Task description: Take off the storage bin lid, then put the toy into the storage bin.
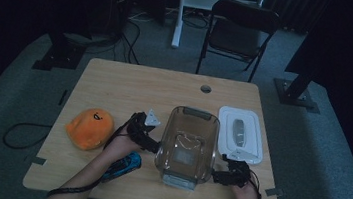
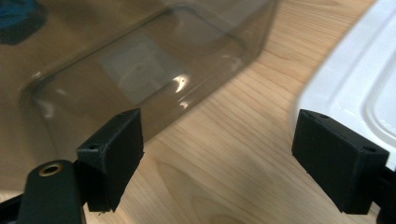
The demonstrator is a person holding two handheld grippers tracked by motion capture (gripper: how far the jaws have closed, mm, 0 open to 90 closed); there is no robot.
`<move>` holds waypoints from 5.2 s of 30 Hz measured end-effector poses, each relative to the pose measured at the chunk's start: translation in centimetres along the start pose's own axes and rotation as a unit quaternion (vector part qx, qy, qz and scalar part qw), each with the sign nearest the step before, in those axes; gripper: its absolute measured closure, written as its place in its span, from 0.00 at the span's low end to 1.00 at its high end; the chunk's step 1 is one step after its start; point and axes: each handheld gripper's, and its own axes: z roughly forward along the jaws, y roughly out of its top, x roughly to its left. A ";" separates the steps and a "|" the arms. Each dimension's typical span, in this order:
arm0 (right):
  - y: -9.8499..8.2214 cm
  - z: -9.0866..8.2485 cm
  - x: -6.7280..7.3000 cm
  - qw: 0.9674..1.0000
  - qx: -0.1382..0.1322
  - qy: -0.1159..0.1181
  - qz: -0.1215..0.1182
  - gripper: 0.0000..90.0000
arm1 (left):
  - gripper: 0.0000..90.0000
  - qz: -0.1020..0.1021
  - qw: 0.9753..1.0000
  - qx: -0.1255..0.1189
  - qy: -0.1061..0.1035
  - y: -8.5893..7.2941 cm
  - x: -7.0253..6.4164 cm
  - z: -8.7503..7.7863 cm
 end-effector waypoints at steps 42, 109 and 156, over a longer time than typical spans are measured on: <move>-0.2 0.9 0.8 0.999 0.002 0.026 -0.032 0.16 | 0.01 -0.081 0.995 -0.015 0.056 -3.2 5.9 -5.0; -4.8 -2.7 -2.0 0.997 0.029 -0.072 0.002 0.15 | 0.68 -0.202 0.975 0.013 0.097 -11.6 10.3 -13.0; -4.8 -2.7 -2.0 0.997 0.029 -0.073 0.002 0.16 | 0.68 -0.052 0.998 -0.031 0.022 4.1 7.2 -11.7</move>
